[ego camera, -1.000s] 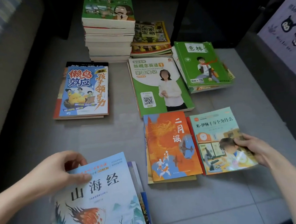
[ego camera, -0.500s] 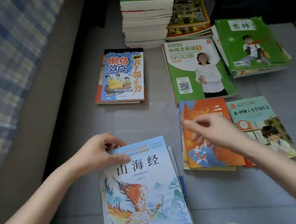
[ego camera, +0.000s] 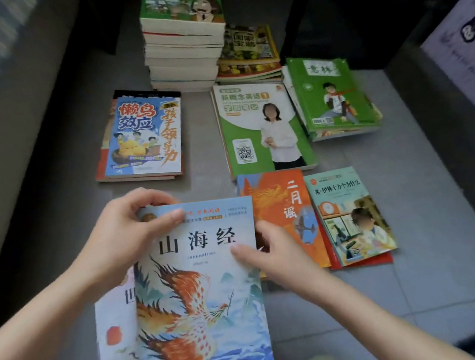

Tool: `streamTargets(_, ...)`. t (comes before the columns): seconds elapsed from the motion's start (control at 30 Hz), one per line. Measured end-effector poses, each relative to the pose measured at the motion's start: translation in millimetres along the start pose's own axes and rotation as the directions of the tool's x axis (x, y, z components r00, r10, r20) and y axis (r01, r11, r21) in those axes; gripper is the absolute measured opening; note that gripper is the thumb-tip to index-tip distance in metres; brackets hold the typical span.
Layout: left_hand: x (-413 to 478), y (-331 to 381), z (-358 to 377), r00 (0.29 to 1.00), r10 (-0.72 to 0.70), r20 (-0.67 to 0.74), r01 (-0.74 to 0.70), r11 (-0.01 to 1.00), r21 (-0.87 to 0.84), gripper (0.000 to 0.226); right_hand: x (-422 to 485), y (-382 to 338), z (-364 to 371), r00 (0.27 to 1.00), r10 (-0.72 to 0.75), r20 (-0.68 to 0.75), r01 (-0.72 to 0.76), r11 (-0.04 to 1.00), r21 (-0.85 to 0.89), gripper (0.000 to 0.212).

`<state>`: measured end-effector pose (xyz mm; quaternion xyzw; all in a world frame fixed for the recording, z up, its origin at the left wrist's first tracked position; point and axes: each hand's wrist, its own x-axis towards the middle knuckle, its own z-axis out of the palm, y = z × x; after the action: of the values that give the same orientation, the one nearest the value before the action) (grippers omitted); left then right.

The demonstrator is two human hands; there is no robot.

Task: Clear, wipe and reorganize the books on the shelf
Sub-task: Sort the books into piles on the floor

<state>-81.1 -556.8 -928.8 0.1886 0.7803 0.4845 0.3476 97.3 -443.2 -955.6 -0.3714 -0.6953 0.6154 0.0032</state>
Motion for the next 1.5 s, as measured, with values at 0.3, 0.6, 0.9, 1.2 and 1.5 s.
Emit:
streamTargets(0.3, 20.1, 8.7, 45.8, 0.969, 0.168, 0.184, -0.232, 0.877, 0.421, 0.034, 21.6, 48.1, -155.9, 0.788, 0.153, -0.596, 0.094, 0.927, 0.362, 0.022)
streamTargets(0.6, 10.5, -55.1, -27.6, 0.999, -0.049, 0.009, 0.035, 0.818, 0.575, 0.006, 43.8, 115.9, -255.5, 0.747, 0.308, -0.590, -0.206, 0.950, 0.235, 0.026)
streamTargets(0.9, 7.5, -58.1, -36.2, 0.954, -0.260, 0.150, 0.155, 0.854, 0.497, 0.021, 72.3, 107.9, -232.0, 0.631, -0.062, -0.773, -0.581, 0.623, -0.524, 0.035)
streamTargets(1.2, 3.3, -63.3, -49.4, 0.899, -0.375, 0.228, 0.355, 0.927, 0.125, 0.027, 41.4, 22.7, -20.2, 0.987, 0.001, 0.160, 0.050, 0.948, -0.315, 0.022)
streamTargets(1.5, 14.7, -41.8, -47.4, 0.886, -0.371, 0.279, 0.429, 0.884, -0.186, 0.031, 25.0, 10.1, -3.1, 0.985, -0.060, 0.164, 0.082, 0.988, -0.131, 0.012)
